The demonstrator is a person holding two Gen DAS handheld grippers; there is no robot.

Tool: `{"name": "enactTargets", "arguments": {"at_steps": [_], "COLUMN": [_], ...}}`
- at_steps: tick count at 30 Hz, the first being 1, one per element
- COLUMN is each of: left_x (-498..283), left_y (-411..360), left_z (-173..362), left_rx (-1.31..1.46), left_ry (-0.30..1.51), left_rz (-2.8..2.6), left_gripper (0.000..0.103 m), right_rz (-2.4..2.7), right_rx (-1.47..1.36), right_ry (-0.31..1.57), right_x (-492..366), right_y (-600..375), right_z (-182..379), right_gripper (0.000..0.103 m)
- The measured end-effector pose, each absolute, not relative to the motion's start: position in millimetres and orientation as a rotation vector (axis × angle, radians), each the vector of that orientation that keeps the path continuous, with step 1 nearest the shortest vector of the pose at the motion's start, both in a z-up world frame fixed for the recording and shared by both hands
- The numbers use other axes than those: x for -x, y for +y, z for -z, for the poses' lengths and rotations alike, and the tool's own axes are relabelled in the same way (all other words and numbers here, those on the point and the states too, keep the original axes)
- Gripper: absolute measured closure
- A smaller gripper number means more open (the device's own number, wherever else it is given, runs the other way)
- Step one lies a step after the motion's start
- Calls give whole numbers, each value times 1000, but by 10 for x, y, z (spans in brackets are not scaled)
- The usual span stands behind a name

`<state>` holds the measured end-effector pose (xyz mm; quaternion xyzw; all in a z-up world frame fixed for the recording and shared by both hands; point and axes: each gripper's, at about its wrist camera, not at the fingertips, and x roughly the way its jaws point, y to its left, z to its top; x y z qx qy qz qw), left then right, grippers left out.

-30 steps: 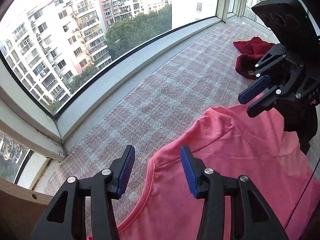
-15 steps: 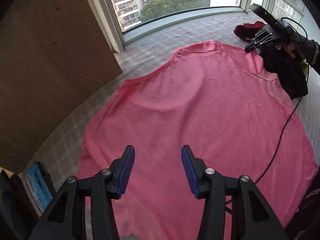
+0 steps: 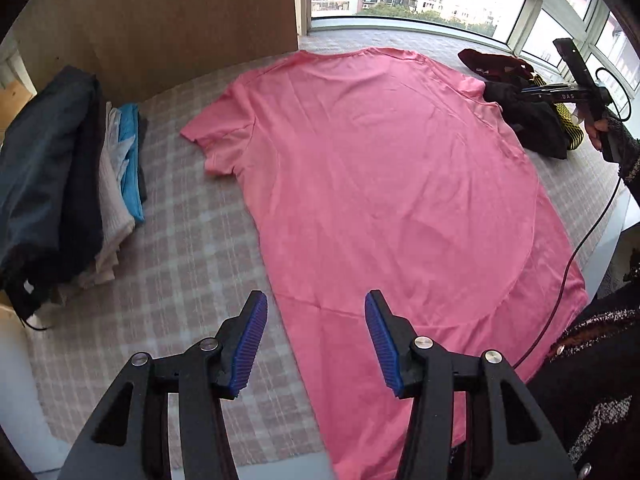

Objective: Fold clothes

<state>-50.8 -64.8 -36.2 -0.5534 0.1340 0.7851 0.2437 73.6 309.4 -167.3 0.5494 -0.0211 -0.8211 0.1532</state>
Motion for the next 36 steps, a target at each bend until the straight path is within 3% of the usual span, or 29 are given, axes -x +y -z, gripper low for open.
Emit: {"name": "enactTargets", "arguments": {"at_steps": [4, 12, 22, 29, 30, 32, 33, 36], "left_x": [-99, -574, -765, -812, -816, -829, -842, -895], "left_y": [-959, -1280, -1436, -1451, -1461, -1455, -1458, -1477], "left_z": [629, 924, 999, 1066, 1077, 1113, 1133, 1146], "left_rx": [1632, 1644, 1568, 1538, 1539, 1551, 1556, 1553], "left_ry": [230, 194, 264, 270, 261, 255, 259, 271], "left_rz": [-2061, -1980, -1892, -1865, -1862, -1854, -1846, -1836], "left_gripper": [54, 54, 54, 54, 54, 56, 57, 70], "right_rz": [2236, 2254, 2342, 2330, 2322, 2299, 2285, 2272], "right_rx": [-1681, -1824, -1864, -1892, -1901, -1912, -1915, -1907], "right_ry": [-170, -404, -563, -454, -447, -437, -433, -410], "right_x": [-1788, -3149, -3532, -3519, -3518, -3520, -3523, -3546], "right_y": [2954, 2650, 2551, 2329, 2313, 2291, 2283, 2292], "right_z": [1895, 2116, 2261, 2335, 2350, 2337, 2318, 2209], "right_gripper": [61, 61, 61, 61, 62, 79, 100, 100]}}
